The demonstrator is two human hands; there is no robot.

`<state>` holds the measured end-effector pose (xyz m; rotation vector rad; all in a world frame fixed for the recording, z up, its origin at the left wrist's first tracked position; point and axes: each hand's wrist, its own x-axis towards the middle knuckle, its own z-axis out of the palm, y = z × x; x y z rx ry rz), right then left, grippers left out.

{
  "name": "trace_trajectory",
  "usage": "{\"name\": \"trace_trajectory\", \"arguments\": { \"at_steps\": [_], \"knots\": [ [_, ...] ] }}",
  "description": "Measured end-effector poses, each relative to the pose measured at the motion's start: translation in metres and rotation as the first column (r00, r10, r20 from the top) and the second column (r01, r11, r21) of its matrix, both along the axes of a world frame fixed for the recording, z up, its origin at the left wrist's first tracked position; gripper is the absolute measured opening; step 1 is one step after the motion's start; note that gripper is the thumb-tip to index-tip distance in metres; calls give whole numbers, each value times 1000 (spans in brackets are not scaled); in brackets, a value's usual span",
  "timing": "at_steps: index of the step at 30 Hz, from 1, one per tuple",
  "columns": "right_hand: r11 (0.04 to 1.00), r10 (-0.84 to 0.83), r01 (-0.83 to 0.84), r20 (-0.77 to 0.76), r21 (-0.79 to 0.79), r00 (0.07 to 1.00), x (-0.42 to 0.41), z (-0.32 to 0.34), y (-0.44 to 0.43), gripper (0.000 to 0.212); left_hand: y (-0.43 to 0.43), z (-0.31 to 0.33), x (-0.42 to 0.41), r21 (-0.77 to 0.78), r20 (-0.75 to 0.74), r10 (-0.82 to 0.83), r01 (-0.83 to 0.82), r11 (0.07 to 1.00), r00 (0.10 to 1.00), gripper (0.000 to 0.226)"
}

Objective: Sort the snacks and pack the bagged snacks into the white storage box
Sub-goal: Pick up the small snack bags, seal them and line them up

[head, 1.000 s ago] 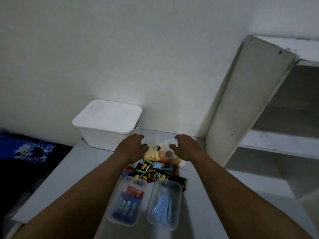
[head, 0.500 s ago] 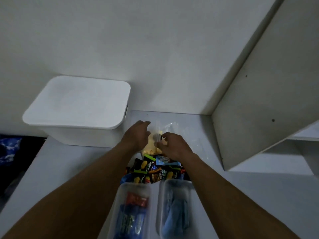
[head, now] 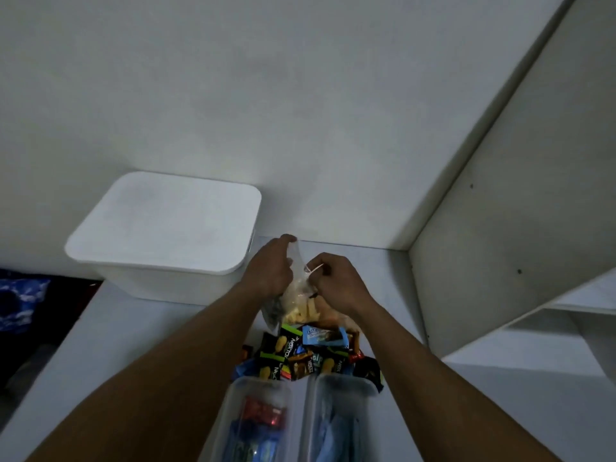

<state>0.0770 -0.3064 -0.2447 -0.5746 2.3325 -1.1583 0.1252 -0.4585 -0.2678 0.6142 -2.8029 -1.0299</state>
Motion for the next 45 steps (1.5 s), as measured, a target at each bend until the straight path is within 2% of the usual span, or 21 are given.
{"name": "trace_trajectory", "arguments": {
  "at_steps": [2,6,12,16,19,24,28,33,39,42,45],
  "knots": [
    [999,-19,20,33,-36,999,0,17,4,18,-1,18,4,72,-42,66,-63,995,997,35],
    [996,-37,37,5,-80,999,-3,50,17,15,-5,54,16,175,-130,157,-134,975,979,11],
    [994,0,-15,-134,-110,991,-5,112,42,9,10,111,29,262,-240,177,-112,959,955,11],
    [992,3,-36,-265,-121,964,-9,153,53,14,21,155,35,316,-317,92,13,949,944,7],
    [991,-4,-37,-294,-132,956,-11,179,59,12,28,185,37,316,-381,41,89,945,924,5],
    [978,9,-77,-331,-192,943,-8,217,62,13,31,225,40,332,-460,66,103,938,885,9],
    [977,21,-102,-388,-189,921,-7,238,59,12,31,245,41,395,-450,22,176,902,893,8],
    [969,26,-121,-401,-213,916,-11,249,54,12,28,259,46,308,-474,-62,231,923,878,8],
    [961,59,-158,-388,-227,920,0,243,46,12,22,254,44,256,-505,15,133,958,863,5],
    [970,59,-148,-405,-191,912,-7,251,47,13,25,259,40,274,-505,-14,175,946,863,8],
    [959,-34,-95,-440,-268,898,-14,276,50,10,19,283,26,226,-506,-111,255,940,856,11]
  ]
}}
